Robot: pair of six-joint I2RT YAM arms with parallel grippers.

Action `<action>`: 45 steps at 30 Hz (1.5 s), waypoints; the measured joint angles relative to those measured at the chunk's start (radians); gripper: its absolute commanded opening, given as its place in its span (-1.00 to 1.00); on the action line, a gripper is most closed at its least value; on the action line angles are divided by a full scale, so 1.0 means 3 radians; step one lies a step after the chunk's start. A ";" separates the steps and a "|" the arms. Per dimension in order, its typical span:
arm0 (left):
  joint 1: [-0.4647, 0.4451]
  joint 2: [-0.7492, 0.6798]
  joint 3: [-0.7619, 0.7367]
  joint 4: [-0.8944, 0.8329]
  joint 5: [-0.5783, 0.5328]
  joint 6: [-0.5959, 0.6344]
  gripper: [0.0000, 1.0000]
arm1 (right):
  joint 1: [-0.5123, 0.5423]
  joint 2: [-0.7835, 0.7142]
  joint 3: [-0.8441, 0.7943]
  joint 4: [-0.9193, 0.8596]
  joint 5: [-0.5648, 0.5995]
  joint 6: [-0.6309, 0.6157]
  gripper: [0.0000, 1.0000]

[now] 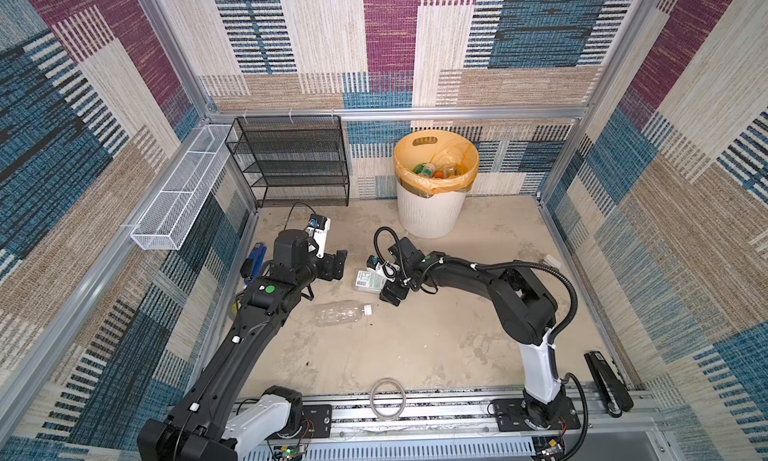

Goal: Throw the plastic bottles in the bin
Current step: 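Close right gripper on the white-label clear bottle and lift it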

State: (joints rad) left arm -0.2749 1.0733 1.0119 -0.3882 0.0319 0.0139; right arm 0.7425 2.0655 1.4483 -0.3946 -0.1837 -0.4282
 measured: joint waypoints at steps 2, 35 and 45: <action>0.0003 0.0001 0.0000 0.0000 0.0000 0.0000 0.76 | 0.0014 0.0009 0.0009 0.0038 0.0004 -0.0009 0.79; 0.0005 0.0088 0.0000 0.0000 0.0092 -0.0003 0.69 | -0.0301 -0.1094 -0.1439 0.0440 0.0525 0.1237 0.40; 0.0005 0.0112 0.0001 -0.0001 0.0127 -0.0014 0.68 | -0.0385 -0.1062 -0.1270 0.0559 0.0549 0.1474 0.69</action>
State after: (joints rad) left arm -0.2733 1.1069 1.0122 -0.3885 0.0700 0.0097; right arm 0.6270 1.7470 1.0672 -0.2268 -0.0189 0.0139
